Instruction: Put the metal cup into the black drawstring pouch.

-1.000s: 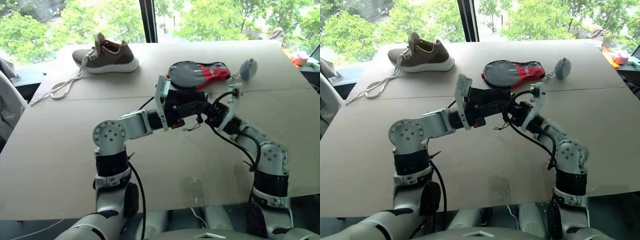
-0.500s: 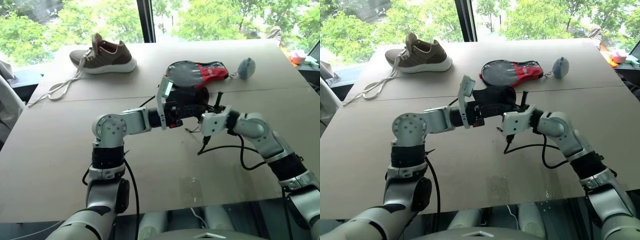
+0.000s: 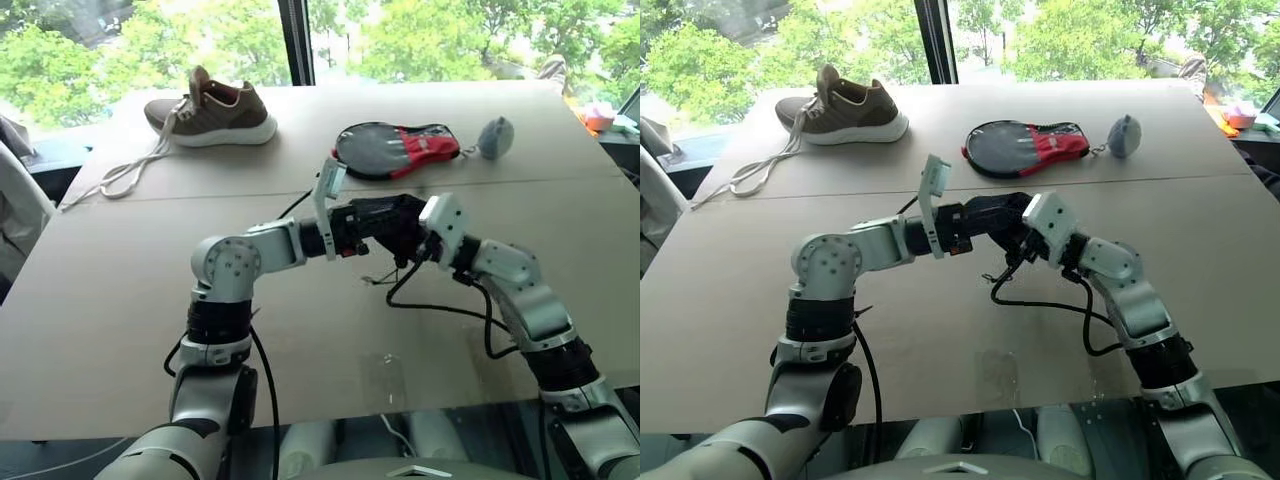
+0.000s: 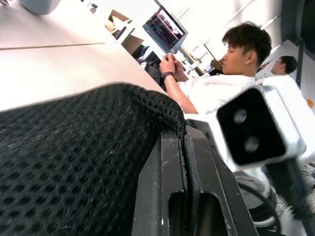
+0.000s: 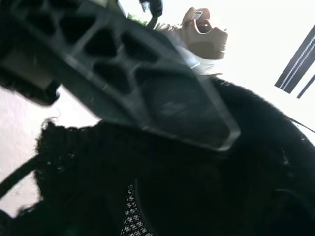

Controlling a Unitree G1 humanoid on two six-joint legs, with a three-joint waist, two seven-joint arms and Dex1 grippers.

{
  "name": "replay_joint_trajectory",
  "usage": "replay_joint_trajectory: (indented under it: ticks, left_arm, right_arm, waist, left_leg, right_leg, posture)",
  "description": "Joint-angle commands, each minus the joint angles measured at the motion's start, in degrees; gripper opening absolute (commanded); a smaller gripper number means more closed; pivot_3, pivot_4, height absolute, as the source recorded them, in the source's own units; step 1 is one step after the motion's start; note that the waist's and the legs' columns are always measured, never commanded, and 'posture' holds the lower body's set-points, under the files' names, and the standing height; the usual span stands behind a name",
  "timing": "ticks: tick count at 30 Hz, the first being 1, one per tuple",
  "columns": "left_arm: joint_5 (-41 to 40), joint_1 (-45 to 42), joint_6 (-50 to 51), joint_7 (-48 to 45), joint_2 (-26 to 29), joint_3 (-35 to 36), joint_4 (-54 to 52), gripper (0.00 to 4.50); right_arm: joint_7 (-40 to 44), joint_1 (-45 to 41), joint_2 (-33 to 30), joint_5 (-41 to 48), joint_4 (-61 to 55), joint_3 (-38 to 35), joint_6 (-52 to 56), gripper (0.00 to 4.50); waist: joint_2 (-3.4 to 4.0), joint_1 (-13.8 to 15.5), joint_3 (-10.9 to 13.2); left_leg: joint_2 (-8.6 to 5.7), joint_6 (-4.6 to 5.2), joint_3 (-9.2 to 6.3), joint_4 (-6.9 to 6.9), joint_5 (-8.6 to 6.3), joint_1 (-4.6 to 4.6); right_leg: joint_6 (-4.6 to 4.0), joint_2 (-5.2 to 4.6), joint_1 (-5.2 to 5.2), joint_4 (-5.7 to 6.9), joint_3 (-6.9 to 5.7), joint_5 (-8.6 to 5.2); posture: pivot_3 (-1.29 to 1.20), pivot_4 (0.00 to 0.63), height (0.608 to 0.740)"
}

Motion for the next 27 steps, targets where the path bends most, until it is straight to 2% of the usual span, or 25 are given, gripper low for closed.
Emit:
replay_joint_trajectory:
  ticks: [1,2,9,16,25,27]
  left_arm:
    - [1.08,-0.53,-2.51,-1.10,0.57,0.29,0.18,0.00]
    - [1.65,-0.50,-3.03,-1.19,0.76,0.15,0.60,0.00]
    - [6.63,-0.27,-7.57,-1.11,1.20,-1.67,3.35,0.00]
    - [10.27,-1.10,-12.23,-0.04,0.56,-2.89,6.15,0.00]
    - [10.46,-0.57,-12.04,-0.05,-0.50,-3.41,4.61,0.00]
    - [10.15,-0.63,-11.78,0.11,-0.79,-3.33,4.23,0.00]
  right_arm:
    - [-0.03,-0.98,-0.13,4.03,-4.53,-3.66,4.85,4.13]
    - [-0.02,-1.15,-0.31,4.41,-4.96,-4.17,5.61,4.47]
    - [1.78,-1.88,-3.79,6.78,-8.68,-5.57,12.40,4.47]
    - [3.14,-4.06,-9.93,-4.54,-9.55,-1.06,6.33,4.47]
    - [3.80,-4.39,-9.78,-7.84,-8.78,-0.08,7.64,4.47]
    - [4.09,-4.60,-9.70,-7.84,-8.43,-0.34,7.77,3.87]
  waist:
    - [0.00,0.01,0.00]
    - [0.00,-0.01,0.00]
    - [0.00,0.02,0.00]
    - [0.00,0.01,0.00]
    - [-0.01,0.01,0.01]
    - [-0.01,0.02,0.01]
  left_leg:
    - [0.00,0.00,-0.02,-0.02,0.00,0.00]
    - [0.00,0.00,-0.01,-0.03,0.00,0.00]
    - [-0.03,0.00,0.04,-0.10,0.00,-0.01]
    - [-0.04,0.00,0.05,-0.10,0.00,-0.02]
    - [-0.04,0.00,0.08,-0.14,0.00,-0.02]
    - [-0.04,0.00,0.07,-0.12,0.00,-0.02]
  right_leg:
    - [0.00,0.00,0.00,-0.01,0.00,0.00]
    - [0.00,0.00,0.00,-0.01,0.00,0.00]
    - [0.00,-0.04,-0.01,-0.06,-0.02,0.00]
    - [0.00,-0.04,-0.02,-0.04,-0.03,0.00]
    - [0.00,-0.05,-0.04,-0.06,-0.01,0.00]
    - [0.00,-0.05,-0.03,-0.05,-0.02,0.00]
  posture:
    - [0.00,0.150,0.740]
    - [0.00,0.150,0.740]
    - [0.00,0.150,0.740]
    - [0.00,0.150,0.740]
    - [0.00,0.150,0.740]
    - [0.00,0.150,0.740]
